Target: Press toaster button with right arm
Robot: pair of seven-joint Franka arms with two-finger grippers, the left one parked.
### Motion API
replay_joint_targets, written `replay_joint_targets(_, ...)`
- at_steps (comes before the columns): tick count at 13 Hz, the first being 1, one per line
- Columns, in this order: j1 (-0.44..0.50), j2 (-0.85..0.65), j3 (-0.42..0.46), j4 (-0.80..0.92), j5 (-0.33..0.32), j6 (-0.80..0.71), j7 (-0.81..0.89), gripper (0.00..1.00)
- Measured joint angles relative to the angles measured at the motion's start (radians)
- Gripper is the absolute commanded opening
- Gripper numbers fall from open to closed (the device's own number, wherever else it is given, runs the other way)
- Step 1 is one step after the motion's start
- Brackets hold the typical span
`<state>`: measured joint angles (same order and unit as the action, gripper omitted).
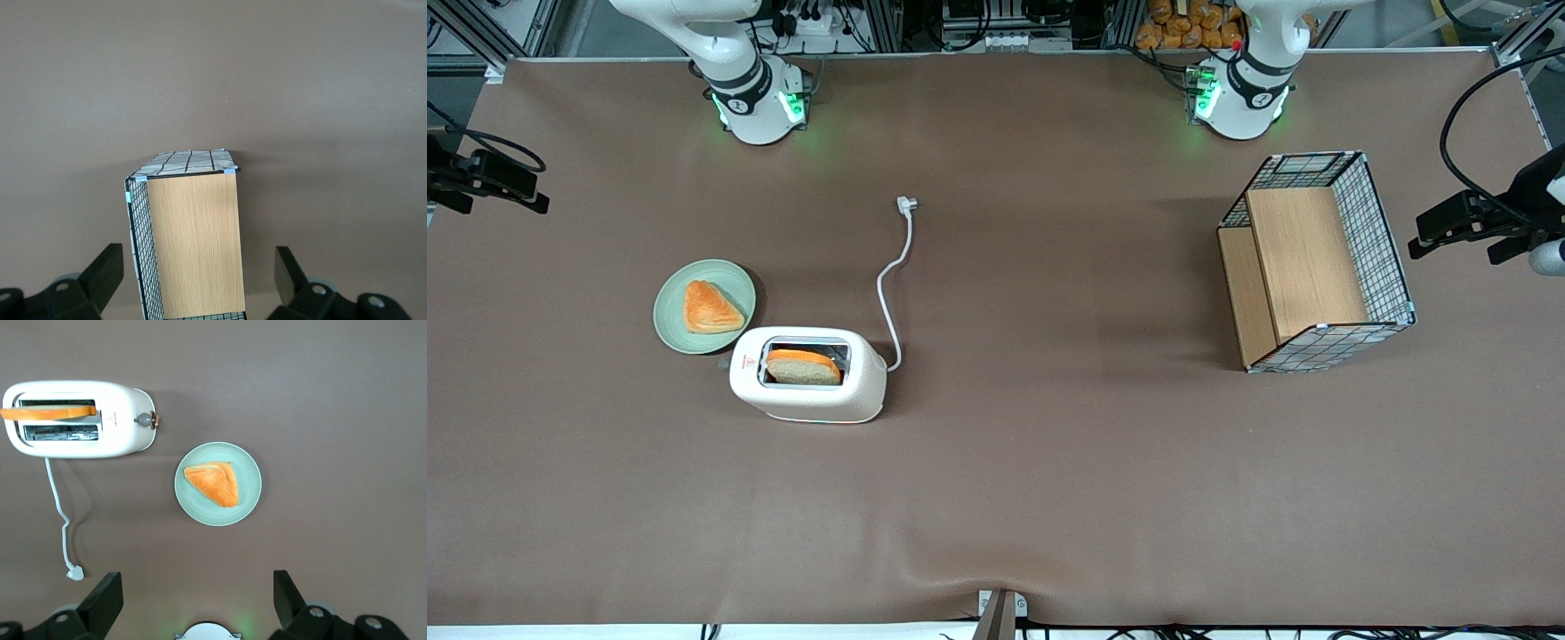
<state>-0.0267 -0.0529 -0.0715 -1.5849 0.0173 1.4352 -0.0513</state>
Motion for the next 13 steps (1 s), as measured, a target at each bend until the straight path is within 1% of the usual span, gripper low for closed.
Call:
replay_joint_targets(6, 0.001, 0.000, 0.000, 0.045, 0.000, -0.027, 0.026, 1.00)
replay_joint_targets(13, 0.015, 0.001, -0.001, 0.055, -0.003, -0.045, 0.048, 1.00)
